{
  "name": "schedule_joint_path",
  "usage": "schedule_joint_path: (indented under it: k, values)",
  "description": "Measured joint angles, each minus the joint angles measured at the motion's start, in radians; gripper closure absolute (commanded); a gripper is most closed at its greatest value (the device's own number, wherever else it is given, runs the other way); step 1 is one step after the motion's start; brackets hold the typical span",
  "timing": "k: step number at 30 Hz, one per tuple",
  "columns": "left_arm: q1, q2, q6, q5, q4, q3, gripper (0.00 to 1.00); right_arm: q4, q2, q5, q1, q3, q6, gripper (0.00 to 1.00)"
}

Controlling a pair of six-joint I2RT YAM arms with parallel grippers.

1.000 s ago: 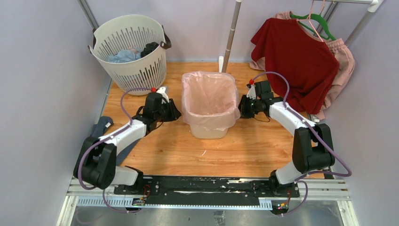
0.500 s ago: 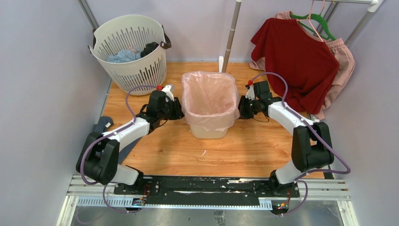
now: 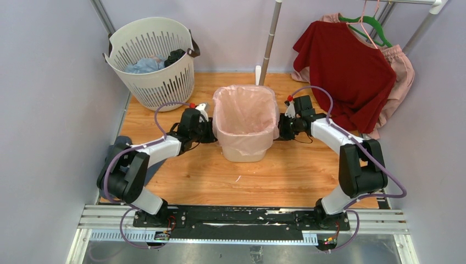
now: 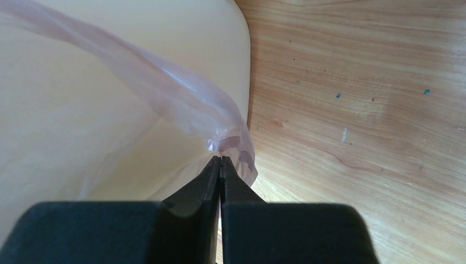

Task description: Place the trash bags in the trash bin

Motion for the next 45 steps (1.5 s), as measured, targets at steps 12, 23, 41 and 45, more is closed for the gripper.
schedule_joint_path:
  k: [12,23,41,45]
  values:
    - [0.0,0.006,0.0,-0.011,0.014,0.0,0.71,0.001,0.015,0.013,0.004,0.0,-0.007,0.97]
    - [0.0,-0.002,0.0,-0.016,0.017,-0.015,0.63,0.0,0.026,0.021,0.006,-0.006,-0.018,0.97]
    - [0.001,-0.305,0.109,-0.199,-0.38,0.164,0.0,-0.184,-0.135,0.151,0.005,0.146,-0.076,0.16]
    - [0.001,-0.372,0.132,-0.24,-0.462,0.223,0.0,-0.209,-0.183,0.179,0.005,0.185,-0.081,0.16]
